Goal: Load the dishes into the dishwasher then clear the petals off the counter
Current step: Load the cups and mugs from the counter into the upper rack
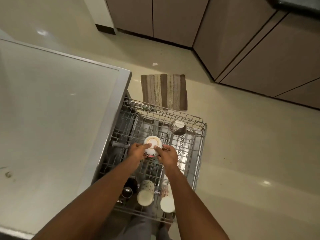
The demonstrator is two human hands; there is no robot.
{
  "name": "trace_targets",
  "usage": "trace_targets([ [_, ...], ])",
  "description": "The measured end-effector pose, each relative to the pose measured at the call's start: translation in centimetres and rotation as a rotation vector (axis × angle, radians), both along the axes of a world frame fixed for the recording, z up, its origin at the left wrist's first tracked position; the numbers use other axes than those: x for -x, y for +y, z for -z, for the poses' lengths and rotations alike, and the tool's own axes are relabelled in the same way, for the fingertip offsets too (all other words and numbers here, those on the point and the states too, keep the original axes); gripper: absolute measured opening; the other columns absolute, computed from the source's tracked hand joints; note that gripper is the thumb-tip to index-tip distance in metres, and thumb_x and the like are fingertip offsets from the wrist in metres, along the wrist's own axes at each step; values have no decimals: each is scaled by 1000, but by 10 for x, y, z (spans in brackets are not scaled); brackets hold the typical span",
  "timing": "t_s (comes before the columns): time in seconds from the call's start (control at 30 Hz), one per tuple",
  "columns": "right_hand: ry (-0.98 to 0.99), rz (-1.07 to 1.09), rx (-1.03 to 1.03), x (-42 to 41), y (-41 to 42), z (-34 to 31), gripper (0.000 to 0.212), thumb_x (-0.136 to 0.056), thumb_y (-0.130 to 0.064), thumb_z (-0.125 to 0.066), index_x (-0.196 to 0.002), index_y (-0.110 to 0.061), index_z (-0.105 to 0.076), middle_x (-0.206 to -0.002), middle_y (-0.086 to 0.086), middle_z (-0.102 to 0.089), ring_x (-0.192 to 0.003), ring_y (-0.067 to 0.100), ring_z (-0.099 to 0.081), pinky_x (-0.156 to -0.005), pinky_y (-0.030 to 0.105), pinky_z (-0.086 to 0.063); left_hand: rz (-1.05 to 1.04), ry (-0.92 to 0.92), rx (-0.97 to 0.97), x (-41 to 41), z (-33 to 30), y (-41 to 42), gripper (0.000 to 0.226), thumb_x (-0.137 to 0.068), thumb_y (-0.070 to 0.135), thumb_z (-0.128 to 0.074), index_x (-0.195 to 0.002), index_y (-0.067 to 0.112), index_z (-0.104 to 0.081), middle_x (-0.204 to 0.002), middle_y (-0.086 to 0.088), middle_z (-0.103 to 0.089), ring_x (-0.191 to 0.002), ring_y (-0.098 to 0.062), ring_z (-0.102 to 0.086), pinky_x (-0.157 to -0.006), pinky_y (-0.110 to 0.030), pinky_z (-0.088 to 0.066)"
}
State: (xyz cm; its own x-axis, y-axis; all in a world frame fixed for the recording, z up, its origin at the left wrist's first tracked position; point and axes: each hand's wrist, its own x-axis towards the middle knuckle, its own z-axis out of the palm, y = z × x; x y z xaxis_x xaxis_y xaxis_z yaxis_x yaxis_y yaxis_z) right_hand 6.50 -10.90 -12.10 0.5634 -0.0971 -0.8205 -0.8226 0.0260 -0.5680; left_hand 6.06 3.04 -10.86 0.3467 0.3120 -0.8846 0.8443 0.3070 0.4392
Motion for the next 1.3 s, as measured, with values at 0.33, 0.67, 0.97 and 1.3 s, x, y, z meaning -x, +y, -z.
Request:
trace_targets([
  [0.33,-47,5,60,-70,28,55,46,-84,-23,-85,-119,-13,-55,-114,7,-70,-97,21,-72,-85,38,-63,81,-49,-69,-78,57,23,31,-83,15,-82,-102,0,-62,-104,-18,-72,-94,-33,-72,-82,-47,-62],
  [0.67,-48,-35,230,-101,42,86,36,-92,-28,-77,-118,-15,-56,-108,7,-70,-93,22,-69,-66,23,-50,128,-28,-18,-114,101,35,19,-87,-4,-61,-91,12,-71,-104,-11,-73,-102,-27,-69,-94,-42,-57],
  [0.97,-97,28,200,-88,49,101,36,-87,-23,-82,-105,-33,-54,-105,5,-74,-94,23,-74,-83,40,-61,21,-33,-28,-107,109,34,28,-91,-2,-60,-113,12,-71,-111,-12,-73,-100,-26,-71,-78,-31,-61],
  [1.3,-85,34,232,-105,52,112,39,-87,-31,-82,-113,-25,-53,-109,8,-74,-94,24,-73,-88,43,-60,38,-83,96,-115,115,26,60,-90,-12,-55,-141,17,-57,-133,-9,-65,-105,-24,-71,-91,-39,-59],
])
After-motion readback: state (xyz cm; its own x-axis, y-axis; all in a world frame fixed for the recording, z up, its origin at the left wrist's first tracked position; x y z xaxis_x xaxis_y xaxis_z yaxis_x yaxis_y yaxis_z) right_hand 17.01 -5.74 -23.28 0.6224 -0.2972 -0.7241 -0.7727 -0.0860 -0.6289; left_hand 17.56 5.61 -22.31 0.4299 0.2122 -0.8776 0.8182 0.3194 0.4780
